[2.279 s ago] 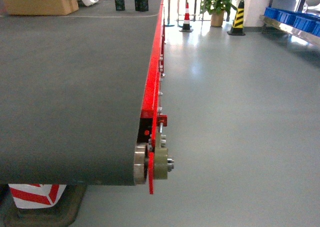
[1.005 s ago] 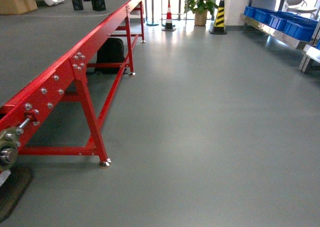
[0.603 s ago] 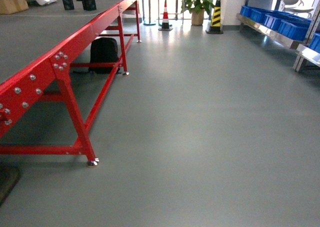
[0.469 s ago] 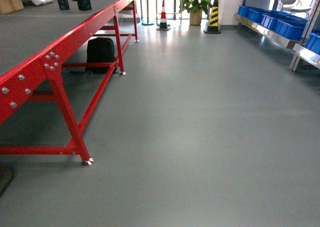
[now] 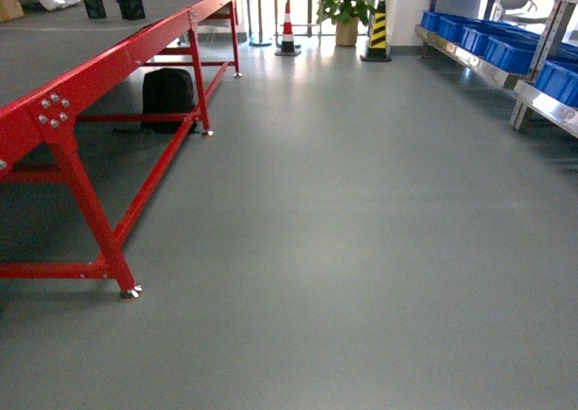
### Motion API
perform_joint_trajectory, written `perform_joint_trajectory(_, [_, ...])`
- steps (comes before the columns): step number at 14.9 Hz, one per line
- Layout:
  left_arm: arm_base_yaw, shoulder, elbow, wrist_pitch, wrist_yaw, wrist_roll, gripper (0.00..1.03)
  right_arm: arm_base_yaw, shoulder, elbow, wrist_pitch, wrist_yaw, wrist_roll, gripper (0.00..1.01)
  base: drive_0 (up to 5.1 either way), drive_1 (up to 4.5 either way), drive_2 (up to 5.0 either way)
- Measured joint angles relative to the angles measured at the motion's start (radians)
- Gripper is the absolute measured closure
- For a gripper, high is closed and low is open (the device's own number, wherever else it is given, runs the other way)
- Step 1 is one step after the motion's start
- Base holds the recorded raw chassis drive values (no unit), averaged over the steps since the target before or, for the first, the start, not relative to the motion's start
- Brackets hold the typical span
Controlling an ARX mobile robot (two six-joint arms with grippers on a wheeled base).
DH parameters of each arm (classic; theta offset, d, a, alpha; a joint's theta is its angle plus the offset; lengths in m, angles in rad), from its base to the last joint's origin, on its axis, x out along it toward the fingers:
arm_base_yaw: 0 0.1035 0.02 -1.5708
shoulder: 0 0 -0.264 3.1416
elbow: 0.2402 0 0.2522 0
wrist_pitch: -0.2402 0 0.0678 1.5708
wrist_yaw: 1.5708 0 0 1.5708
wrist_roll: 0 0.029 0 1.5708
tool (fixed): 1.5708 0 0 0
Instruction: Sort blue parts and orange caps into right shelf containers
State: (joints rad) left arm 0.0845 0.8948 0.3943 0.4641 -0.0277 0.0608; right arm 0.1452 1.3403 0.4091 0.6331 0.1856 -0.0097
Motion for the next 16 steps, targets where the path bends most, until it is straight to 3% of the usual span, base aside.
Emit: perform_joint_trajectory(16, [0.002,0.0,0.0,0.004,-0.002,0.0,0.58,0.0,0.0,0.0,0.008,0.0,-0.002,0.56,0.0,0.0,0.0])
